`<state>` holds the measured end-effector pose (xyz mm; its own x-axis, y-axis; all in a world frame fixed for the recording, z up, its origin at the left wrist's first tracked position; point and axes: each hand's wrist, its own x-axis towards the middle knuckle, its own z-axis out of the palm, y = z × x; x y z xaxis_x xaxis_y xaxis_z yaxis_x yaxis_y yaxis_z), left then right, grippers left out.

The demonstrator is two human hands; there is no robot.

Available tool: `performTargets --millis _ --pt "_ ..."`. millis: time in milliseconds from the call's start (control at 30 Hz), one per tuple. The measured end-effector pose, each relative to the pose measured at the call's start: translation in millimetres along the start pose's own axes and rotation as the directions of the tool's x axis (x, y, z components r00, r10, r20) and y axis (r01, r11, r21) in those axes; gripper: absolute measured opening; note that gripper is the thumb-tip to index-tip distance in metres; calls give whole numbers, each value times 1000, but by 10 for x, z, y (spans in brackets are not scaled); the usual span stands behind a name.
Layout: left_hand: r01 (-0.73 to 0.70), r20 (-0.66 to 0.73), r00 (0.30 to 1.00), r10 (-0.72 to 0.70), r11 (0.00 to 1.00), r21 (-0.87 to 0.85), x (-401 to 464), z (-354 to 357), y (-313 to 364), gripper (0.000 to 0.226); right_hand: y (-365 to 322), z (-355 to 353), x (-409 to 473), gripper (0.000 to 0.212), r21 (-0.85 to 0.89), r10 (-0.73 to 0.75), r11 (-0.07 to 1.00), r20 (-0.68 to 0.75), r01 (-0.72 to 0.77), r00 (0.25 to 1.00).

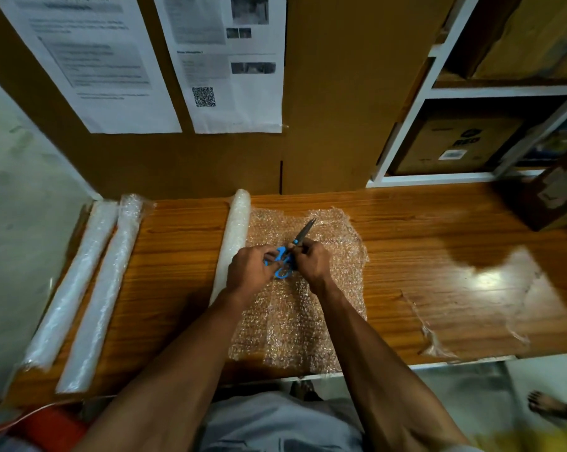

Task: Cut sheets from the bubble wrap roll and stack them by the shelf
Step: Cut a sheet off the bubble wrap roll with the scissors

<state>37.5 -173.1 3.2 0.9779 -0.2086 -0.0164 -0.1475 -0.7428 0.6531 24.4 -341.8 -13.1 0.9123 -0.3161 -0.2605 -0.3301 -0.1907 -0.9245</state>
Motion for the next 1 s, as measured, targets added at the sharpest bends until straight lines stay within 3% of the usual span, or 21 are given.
performTargets --millis 133,233,300,333,400,533,633,767,900,1000 --pt "-13 70 998 10 999 51 36 -35 17 42 171 35 -7 17 188 130 972 54 -138 990" --pt "16 53 998 -22 994 111 45 -16 16 43 212 8 -97 24 296 142 938 145 -180 979" --pt "78 -10 997 -78 987 140 26 15 7 44 276 -68 -113 22 157 57 985 97 -71 994" --pt "120 -43 993 -114 980 160 9 27 10 44 306 -139 -131 19 4 -9 1000 67 9 998" --pt "189 -93 980 -174 960 206 -15 52 -12 43 418 -285 -136 17 -232 -103 966 44 110 994" --pt "280 -105 960 -260 905 321 -27 68 -66 38 624 -511 -179 19 -451 -166 877 36 164 985" --pt "141 -57 990 -130 941 309 -2 90 -95 26 728 -613 -211 39 -606 -202 778 10 167 979" --pt "-109 72 993 95 970 216 11 197 1 22 711 -702 -278 35 -752 -256 636 7 174 967" --pt "-230 192 965 180 931 284 61 341 53 34 766 -818 -230 50 -827 -208 541 45 153 977" --pt "-294 213 949 232 893 342 59 395 51 36 813 -929 -278 39 -823 -236 537 65 186 970"
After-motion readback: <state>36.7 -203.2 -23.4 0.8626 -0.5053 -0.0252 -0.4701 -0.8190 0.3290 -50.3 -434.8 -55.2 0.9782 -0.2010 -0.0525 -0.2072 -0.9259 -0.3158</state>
